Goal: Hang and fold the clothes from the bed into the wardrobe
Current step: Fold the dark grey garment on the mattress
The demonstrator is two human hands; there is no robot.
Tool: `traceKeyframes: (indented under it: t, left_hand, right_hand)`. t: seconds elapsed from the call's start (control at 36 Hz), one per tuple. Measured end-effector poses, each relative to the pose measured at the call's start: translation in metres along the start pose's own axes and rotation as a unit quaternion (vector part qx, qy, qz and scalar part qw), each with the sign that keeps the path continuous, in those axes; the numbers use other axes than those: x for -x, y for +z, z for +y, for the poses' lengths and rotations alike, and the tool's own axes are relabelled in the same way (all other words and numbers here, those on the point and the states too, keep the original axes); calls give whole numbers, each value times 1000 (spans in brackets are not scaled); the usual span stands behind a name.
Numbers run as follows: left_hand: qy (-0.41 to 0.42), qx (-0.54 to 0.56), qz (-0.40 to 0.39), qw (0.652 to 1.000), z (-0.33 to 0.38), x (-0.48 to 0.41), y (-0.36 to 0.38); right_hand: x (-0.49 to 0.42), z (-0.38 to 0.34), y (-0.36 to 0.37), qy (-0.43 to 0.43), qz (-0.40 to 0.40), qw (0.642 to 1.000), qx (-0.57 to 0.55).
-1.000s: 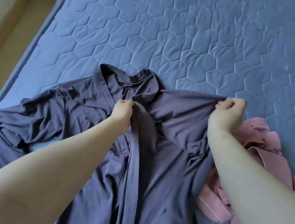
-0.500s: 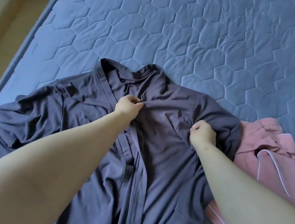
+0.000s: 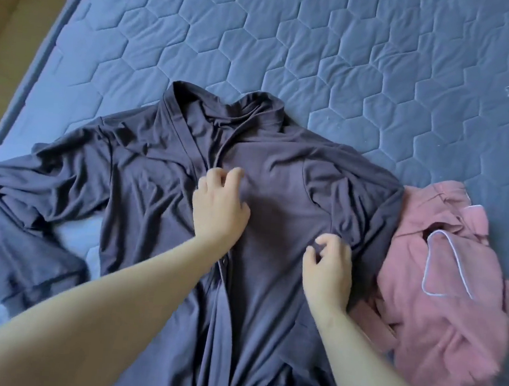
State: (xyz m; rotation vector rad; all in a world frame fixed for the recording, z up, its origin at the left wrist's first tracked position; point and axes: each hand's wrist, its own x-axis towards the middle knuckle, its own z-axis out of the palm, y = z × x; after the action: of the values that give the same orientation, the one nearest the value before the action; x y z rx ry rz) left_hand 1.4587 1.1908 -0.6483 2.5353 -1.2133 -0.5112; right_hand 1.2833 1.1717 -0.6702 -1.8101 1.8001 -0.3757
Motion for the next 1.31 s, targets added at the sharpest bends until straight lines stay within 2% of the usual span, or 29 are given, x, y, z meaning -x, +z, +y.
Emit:
traceKeyframes:
  t: [0.06,0.14,0.28,0.39,0.47,0.61,0.67,0.72,0.81,0.89,0.94,1.03,1.11,1.19,1.22,1.31]
  left_hand:
    - [30,5,-5,1000,-1,30,7]
    - [-3,-10,-87,996,-4,70,12]
    - [-32,-32,-145,988,-22,127,16]
    - [-111,9,-160,981,-39,165,18]
    - [-175,62,-181,966,-48,189,22]
    - [-129,-28,-316,939,-52,209,27]
    - [-141,-17,-322,936,-50,209,28]
    - [-198,45,-298,933,-48,209,29]
    - [-293,161,-252,908,-47,208,29]
    - [-338,218,-225,887,-51,210,31]
    - [-349,231,-216,882,-53,212,31]
    - [-340,232,-229,882,-52,217,30]
    - [-317,210,-271,884,-50,224,29]
    - [-298,145,-292,897,-48,226,31]
    - [-296,123,-296,900,-47,227,30]
    - [-295,54,-316,900,-44,227,30]
  right_hand:
    - [30,17,-4,-16,-20,999,26]
    - [66,42,-13,-87,-40,992,79]
    - [113,79,-41,-100,-32,987,120]
    - [148,103,-55,-157,-41,983,84]
    - [166,116,-52,-207,-107,962,144]
    - [171,114,-50,-136,-163,956,204]
    - [170,113,-54,-124,-163,968,145]
    - [171,115,-60,-17,-133,991,28]
    - [177,126,-71,163,-43,982,-85]
    - [188,138,-87,300,43,941,-149]
    - [193,147,-94,356,47,918,-170]
    - [193,153,-92,412,16,891,-190]
    - [190,146,-85,473,19,843,-256]
    - [188,129,-77,525,-33,766,-370]
    - [189,120,-75,532,-58,751,-388]
    - [195,105,-64,530,-125,742,-391]
